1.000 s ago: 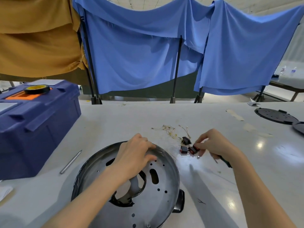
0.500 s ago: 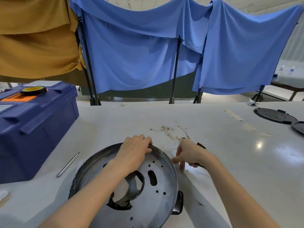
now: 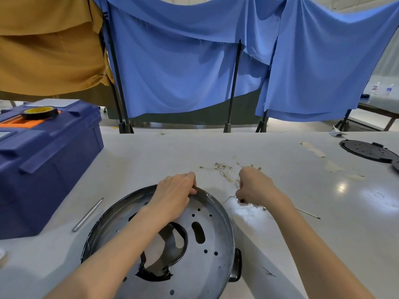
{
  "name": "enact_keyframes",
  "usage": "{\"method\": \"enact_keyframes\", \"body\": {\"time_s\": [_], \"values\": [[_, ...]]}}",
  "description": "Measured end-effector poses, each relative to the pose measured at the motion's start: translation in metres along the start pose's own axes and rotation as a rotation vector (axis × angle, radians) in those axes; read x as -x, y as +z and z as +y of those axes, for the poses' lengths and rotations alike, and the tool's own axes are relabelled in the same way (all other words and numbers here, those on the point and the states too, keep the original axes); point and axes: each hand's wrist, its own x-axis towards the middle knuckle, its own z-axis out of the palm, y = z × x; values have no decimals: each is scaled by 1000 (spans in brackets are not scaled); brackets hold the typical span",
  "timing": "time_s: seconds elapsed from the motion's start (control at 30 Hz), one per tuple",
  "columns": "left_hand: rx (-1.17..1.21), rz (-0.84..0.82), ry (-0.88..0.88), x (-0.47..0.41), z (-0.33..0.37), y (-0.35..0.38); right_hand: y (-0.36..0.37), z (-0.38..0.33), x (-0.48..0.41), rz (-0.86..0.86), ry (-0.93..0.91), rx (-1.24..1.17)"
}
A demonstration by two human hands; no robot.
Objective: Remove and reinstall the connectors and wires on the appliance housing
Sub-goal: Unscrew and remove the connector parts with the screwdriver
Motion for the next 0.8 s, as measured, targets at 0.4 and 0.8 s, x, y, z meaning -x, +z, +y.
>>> {"method": "enact_keyframes", "body": {"time_s": [0.4,0.8], "values": [[-18,-84,19,-1,10,-4,8,-16,-55,127,130,-251],[14,-57,79,4,22,-1,-21,68,-1,-157,114,-355]]}}
